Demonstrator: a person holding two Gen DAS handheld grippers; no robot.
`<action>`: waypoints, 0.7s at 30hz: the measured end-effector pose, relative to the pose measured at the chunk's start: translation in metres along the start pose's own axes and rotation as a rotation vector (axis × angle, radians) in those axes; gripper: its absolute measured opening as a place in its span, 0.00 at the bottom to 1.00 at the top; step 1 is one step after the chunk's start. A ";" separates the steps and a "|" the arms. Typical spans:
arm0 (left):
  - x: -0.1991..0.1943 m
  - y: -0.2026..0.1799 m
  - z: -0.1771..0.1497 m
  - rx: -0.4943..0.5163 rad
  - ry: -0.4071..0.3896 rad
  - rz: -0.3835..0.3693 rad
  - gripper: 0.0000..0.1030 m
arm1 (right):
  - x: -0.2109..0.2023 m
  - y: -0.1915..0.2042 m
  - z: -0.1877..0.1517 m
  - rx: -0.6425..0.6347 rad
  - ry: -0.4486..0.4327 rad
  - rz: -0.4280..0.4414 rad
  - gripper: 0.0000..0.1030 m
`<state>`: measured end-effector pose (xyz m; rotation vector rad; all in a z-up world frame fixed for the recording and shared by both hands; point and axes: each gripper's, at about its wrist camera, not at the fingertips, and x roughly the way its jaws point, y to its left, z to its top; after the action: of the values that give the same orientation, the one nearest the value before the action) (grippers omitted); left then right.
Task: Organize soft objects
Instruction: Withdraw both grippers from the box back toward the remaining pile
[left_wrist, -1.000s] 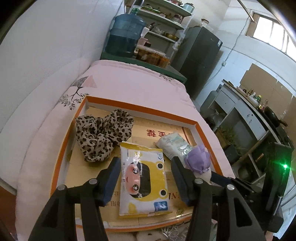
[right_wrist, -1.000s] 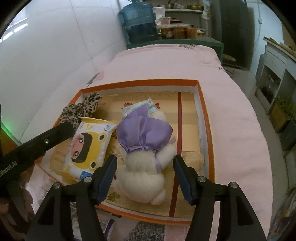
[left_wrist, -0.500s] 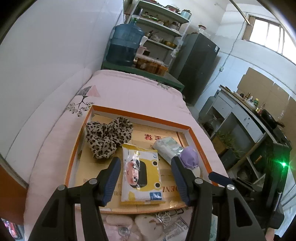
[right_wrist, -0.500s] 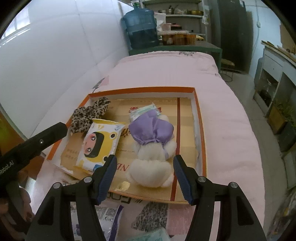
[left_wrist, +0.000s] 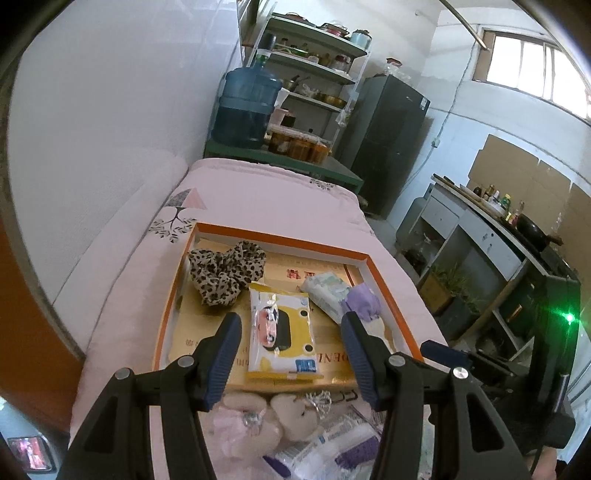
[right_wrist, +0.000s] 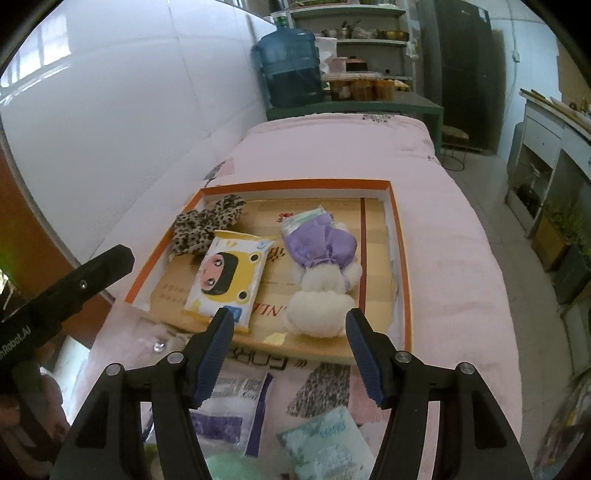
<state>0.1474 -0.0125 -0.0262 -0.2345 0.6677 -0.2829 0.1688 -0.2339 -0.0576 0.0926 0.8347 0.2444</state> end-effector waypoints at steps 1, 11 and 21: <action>-0.002 0.000 -0.001 0.001 0.000 0.001 0.54 | -0.003 0.001 -0.001 0.000 -0.001 0.002 0.63; -0.028 -0.007 -0.014 0.019 -0.016 0.010 0.54 | -0.024 0.012 -0.018 -0.006 -0.010 0.003 0.63; -0.049 -0.011 -0.033 0.038 -0.020 0.000 0.54 | -0.046 0.024 -0.041 -0.023 -0.017 -0.002 0.63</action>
<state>0.0877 -0.0105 -0.0195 -0.2008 0.6422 -0.2931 0.1039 -0.2227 -0.0477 0.0720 0.8147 0.2515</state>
